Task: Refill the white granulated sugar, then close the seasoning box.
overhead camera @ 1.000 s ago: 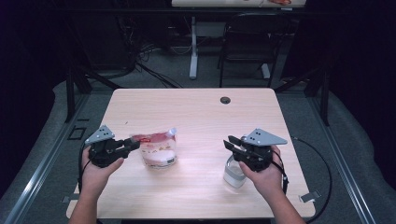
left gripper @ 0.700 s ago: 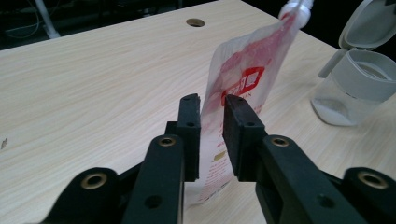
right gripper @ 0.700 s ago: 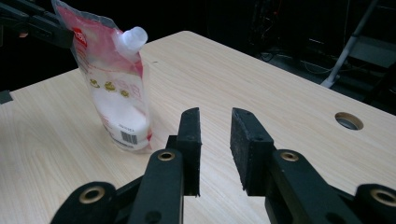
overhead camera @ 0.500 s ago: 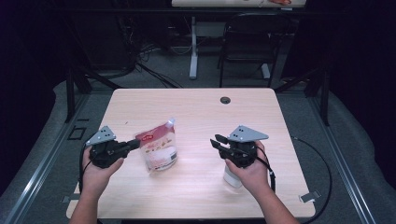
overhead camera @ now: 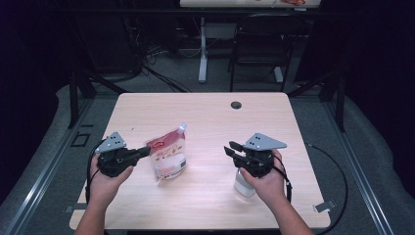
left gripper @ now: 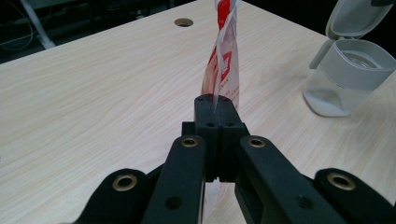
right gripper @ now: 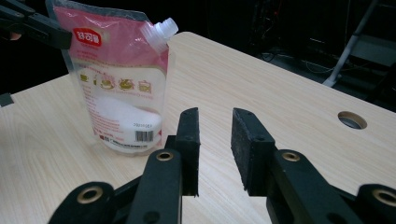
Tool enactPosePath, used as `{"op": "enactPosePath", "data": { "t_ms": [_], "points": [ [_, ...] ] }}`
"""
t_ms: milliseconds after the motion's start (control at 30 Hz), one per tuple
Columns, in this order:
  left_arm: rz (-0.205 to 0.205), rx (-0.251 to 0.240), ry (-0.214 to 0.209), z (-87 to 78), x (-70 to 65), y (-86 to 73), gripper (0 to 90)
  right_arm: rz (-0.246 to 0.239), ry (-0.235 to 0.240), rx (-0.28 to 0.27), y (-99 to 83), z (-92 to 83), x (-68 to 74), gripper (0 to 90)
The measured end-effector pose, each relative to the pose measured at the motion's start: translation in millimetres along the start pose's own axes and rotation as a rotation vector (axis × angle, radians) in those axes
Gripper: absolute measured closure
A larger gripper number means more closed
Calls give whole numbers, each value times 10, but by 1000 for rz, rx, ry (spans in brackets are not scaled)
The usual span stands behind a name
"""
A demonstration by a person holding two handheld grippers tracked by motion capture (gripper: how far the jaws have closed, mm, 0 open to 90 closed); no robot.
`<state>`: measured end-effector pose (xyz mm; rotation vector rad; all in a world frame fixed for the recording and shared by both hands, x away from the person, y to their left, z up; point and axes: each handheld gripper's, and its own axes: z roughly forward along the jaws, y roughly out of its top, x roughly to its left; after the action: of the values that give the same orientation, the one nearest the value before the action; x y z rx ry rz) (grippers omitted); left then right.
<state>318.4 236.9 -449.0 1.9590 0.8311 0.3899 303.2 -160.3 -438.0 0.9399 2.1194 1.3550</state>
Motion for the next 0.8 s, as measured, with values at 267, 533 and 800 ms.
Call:
{"op": "enactPosePath", "data": {
  "t_ms": [267,533,800],
  "points": [
    [20,-5,-2,-16,-58,59,900,18,-14,-4,-167,-66,-27,716],
    [45,1,-6,-14,-160,121,900,36,-17,-22,-240,-156,-56,714],
    [72,0,-34,14,-250,167,900,46,-19,-34,-270,-224,-65,705]
  ]
}}
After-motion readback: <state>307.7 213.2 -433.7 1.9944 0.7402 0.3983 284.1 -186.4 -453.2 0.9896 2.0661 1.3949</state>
